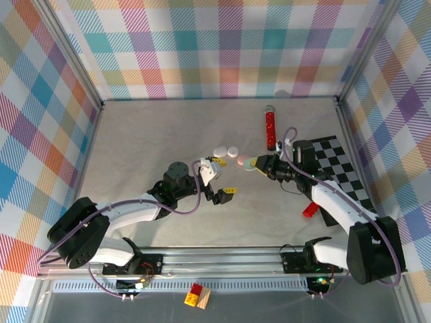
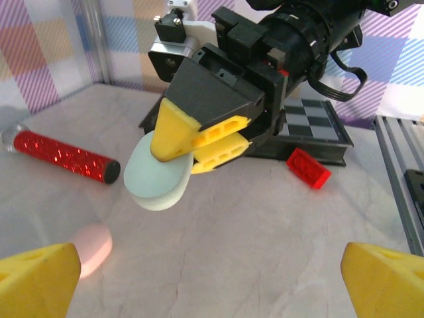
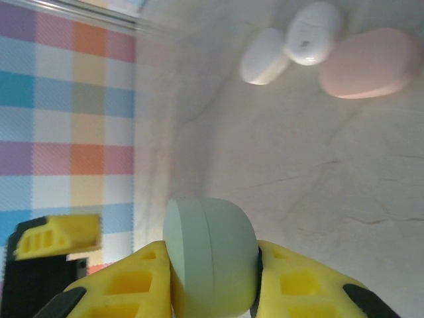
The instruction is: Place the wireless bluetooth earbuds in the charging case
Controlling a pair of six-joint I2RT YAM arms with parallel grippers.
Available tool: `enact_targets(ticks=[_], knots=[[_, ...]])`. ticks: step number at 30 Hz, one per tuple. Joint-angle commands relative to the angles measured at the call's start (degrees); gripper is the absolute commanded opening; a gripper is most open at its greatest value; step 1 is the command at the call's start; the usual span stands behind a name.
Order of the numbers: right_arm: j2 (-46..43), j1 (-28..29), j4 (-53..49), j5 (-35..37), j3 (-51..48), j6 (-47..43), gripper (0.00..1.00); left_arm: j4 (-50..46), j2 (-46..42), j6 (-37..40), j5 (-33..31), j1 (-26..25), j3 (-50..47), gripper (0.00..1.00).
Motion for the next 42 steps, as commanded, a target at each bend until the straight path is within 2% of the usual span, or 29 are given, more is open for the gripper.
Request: enact_targets(ticks=[1,12,15,18,22,25,29,33,36,38,42], knots=[[3.04,-0.15,0.11,3.57,-1.24,-2.4,0.14,-5.57,-1.33,1.5,-0.27,-0.36,-1.33,1.0],[13.47,-0.15,4.25,7.33,-4.15,-3.34,0.14,-9.12,-1.19,2.69,-0.4,-0.35,-2.06,1.0],[15.27,-0.16,4.99,8.29,-4.52,-3.36,0.17,-8.96,-1.01,2.65,-0.4,-0.33,-2.05,1.0],[15.08,-0.2,4.05,9.86,-4.5,-3.8,0.26,-8.89,-1.13,1.08,-1.67,-0.37,-1.91,1.0],[11.42,-0.15,-2.13,15.28,-3.1,-6.52,0.54,-10.32,-3.39,-0.63,-7.05,0.13,-2.13,1.0],[8.14,-0.24,-8.48,20.44,-0.99,-10.23,0.7,-12.6,-6.88,-1.32,-12.29,2.08,-2.39,1.0],[3.92,-0.33,-14.97,28.15,2.55,-16.58,0.82,-14.86,-12.24,-1.57,-20.21,5.92,-3.39,1.0],[-0.48,-0.45,-16.48,37.34,5.36,-25.03,0.89,-16.85,-17.34,-1.53,-30.38,10.52,-5.1,1.0],[-3.27,-0.67,-12.94,44.94,5.31,-32.12,0.91,-19.06,-20.14,-0.91,-36.36,14.67,-6.45,1.0],[-4.65,-0.87,-7.46,49.12,3.27,-37.64,0.97,-18.56,-21.64,-0.94,-39.79,17.75,-8.22,1.0],[-5.43,-2.55,11.05,49.07,-6.51,-46.93,0.99,-11.46,-20.95,-1.07,-41.79,24.43,-13.35,1.0]])
